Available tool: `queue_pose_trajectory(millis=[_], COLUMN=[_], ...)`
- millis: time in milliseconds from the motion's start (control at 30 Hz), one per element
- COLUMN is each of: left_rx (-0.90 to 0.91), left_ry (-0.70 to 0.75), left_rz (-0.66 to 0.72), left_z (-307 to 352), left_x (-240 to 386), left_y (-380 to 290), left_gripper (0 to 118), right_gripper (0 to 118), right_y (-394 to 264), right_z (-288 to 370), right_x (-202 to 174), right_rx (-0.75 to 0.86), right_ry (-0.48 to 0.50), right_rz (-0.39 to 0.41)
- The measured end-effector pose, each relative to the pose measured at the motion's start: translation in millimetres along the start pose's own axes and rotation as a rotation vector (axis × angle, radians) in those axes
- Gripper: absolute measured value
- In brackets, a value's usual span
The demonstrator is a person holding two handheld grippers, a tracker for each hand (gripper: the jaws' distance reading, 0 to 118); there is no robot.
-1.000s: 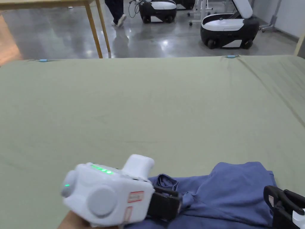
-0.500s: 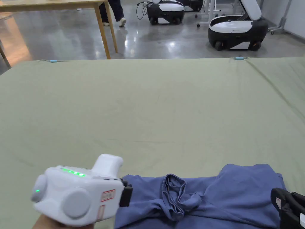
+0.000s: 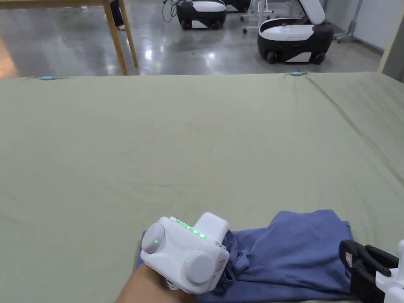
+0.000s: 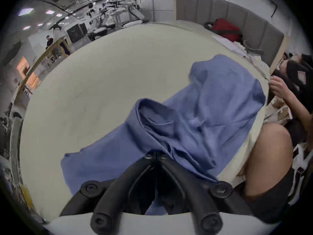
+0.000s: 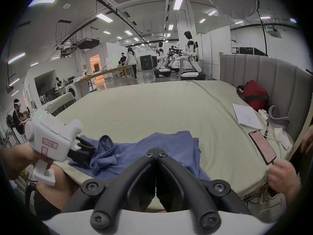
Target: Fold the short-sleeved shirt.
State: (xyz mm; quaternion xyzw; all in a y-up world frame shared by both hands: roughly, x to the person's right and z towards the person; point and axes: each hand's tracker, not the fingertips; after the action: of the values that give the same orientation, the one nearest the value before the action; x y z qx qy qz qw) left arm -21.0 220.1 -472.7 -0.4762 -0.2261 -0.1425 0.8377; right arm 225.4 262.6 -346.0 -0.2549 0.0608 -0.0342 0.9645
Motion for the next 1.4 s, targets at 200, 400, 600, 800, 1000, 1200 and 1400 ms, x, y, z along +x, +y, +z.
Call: queue_pose_trajectory(millis=[200, 400, 600, 800, 1000, 1200, 1400], left_rx=[-0.015, 0.105, 0.376, 0.267, 0.027, -0.087, -0.095], left_ry=[-0.015, -0.095, -0.098, -0.11, -0.26, -0.271, -0.264], left_rz=[-0.041, 0.045, 0.221, 0.429, 0.559, 0.456, 0.429], left_z=[-16.5, 14.4, 99.1, 114.8, 47.7, 24.7, 24.3], left_x=[30.5, 11.3, -76.6, -153.6, -177.1, -156.7, -151.3], left_y=[12.9, 10.4, -39.4, -91.1, -77.3, -64.6, -63.5], left_gripper=[0, 0, 118, 118, 115, 84, 34], right_gripper=[1, 1, 1, 1, 1, 1, 1], right_y=[-0.1, 0.5, 3.6, 3.0, 4.6, 3.8, 1.4], right_z=[-1.8, -1.7, -0.8, -4.3, -4.8, -0.2, -1.6], right_x=[0.9, 2.0, -2.7, -12.1, -18.1, -15.9, -11.9], right_rx=[-0.005, -0.003, 0.004, -0.002, -0.006, -0.006, -0.019], right_ry=[0.001, -0.002, 0.015, 0.044, 0.055, 0.041, 0.032], right_rz=[-0.003, -0.013, 0.012, 0.04, 0.062, 0.047, 0.029])
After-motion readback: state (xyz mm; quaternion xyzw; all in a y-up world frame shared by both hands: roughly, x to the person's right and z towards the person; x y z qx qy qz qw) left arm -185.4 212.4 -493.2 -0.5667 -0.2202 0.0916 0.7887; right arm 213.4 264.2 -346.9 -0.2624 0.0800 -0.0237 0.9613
